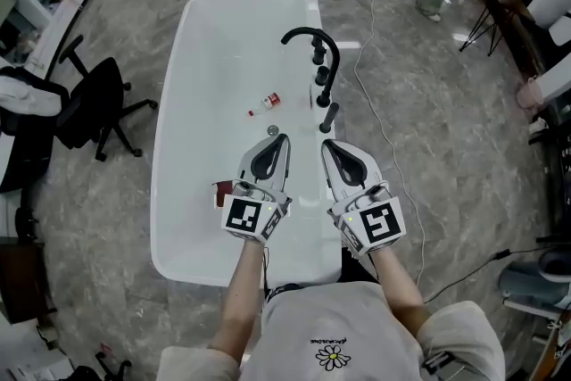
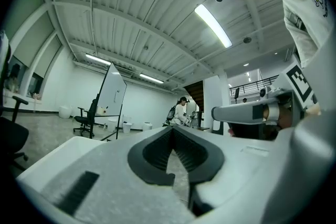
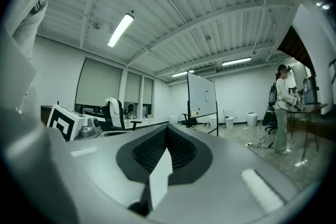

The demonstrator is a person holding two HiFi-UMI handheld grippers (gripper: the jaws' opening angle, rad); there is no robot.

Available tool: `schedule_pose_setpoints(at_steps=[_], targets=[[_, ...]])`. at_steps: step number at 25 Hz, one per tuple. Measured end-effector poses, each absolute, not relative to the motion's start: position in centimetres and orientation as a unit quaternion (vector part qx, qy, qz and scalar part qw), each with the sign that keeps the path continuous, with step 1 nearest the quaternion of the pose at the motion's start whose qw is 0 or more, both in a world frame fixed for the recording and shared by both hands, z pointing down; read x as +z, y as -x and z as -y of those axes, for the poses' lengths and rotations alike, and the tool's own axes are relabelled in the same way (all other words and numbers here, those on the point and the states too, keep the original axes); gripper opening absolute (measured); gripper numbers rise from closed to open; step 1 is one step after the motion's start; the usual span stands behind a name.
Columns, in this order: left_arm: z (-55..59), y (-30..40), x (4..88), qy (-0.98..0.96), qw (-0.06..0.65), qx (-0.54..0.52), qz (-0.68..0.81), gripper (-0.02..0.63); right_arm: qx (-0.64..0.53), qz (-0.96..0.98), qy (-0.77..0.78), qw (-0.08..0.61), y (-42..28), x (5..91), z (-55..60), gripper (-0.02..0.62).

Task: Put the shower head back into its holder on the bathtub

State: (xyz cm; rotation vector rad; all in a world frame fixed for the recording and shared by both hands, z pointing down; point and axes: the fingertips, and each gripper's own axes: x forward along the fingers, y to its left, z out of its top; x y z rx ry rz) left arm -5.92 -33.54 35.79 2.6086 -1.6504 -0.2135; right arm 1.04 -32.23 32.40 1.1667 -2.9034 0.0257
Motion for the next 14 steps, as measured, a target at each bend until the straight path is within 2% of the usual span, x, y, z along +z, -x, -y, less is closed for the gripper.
schedule_pose_setpoints(at_steps=[14], targets=[[32.1, 5.1, 34.0, -0.84, 0.006, -0.064, 0.539, 0.002, 0.015, 0.924, -0.381, 0.004, -1.8, 32.3, 31.3, 0.008]])
